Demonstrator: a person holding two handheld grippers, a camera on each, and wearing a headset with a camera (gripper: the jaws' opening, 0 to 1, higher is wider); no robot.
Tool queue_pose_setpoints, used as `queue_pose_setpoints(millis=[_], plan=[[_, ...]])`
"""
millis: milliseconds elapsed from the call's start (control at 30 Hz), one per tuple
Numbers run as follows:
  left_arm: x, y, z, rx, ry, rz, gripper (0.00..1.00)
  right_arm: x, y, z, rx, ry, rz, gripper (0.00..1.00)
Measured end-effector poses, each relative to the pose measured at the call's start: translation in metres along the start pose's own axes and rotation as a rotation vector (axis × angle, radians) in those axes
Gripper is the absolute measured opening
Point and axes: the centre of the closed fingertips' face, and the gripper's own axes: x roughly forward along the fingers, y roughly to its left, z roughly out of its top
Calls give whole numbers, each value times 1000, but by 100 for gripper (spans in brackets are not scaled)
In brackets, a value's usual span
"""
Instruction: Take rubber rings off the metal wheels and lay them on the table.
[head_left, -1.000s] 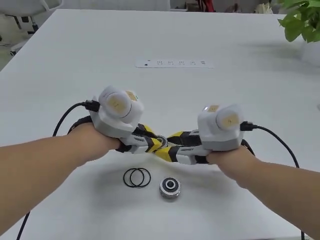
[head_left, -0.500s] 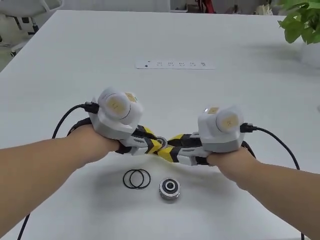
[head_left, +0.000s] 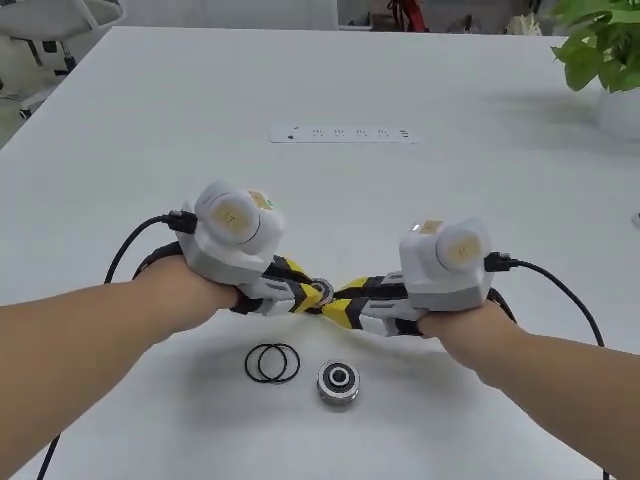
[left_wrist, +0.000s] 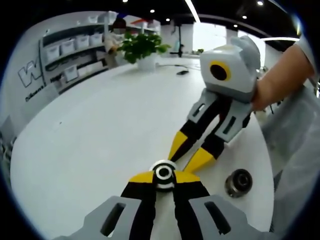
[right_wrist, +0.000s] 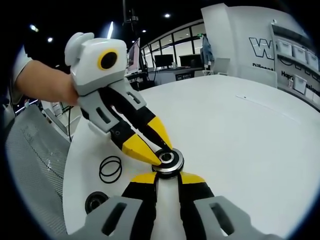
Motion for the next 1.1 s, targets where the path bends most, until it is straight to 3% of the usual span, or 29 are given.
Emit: queue_pose_setpoints(millis=[800, 1100], plan=[[-3, -5, 1, 2, 4, 7, 12, -3, -4, -2, 17, 14, -32, 1], [-3, -4, 1, 7, 6, 10, 12, -6, -8, 0, 94, -3, -34, 0]])
